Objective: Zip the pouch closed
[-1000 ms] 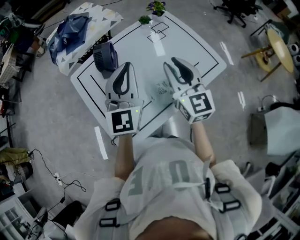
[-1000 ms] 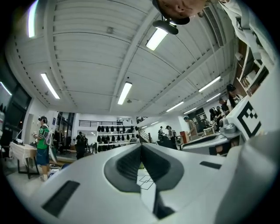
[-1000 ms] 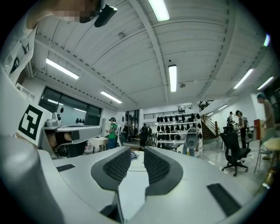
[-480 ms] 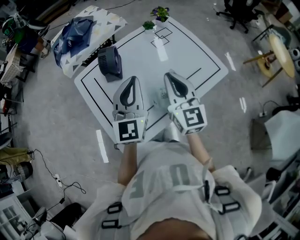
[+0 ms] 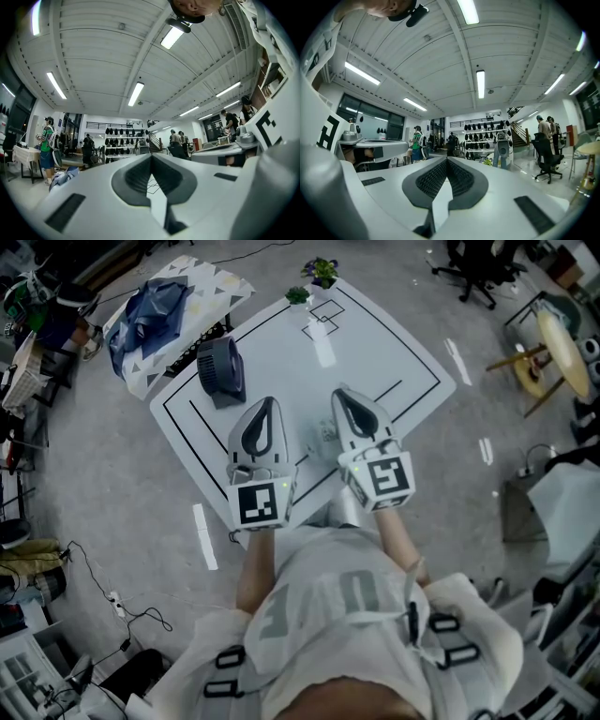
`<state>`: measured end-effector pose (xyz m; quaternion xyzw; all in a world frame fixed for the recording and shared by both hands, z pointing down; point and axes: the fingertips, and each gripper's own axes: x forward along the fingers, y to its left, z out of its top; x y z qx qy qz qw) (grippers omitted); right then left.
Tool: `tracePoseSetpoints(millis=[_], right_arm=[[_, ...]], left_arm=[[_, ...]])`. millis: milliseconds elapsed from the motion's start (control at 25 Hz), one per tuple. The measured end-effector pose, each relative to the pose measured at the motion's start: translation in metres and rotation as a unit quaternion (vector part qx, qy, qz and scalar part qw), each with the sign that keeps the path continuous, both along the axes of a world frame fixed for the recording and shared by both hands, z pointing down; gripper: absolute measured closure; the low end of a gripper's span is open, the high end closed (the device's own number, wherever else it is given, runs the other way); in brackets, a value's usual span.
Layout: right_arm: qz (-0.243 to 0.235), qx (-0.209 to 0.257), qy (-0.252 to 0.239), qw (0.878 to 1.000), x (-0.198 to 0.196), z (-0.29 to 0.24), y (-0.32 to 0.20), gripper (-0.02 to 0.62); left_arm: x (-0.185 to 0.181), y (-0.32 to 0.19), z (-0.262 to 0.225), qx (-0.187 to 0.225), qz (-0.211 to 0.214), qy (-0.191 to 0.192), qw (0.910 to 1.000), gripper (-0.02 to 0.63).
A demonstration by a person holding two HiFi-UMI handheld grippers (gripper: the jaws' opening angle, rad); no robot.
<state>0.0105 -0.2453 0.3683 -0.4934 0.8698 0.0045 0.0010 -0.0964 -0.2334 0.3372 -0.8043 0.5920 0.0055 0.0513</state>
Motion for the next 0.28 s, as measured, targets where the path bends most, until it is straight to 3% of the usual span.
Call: tracePoseSetpoints(millis=[280], right_arm=[[0.002,-0.009,0.005,1.0,0.001,0.0004,0.0,0.586]], left_arm=[[-0.0007,-0.0006,0.0017,-0.005,0.002,0.006,1.0,0.598]])
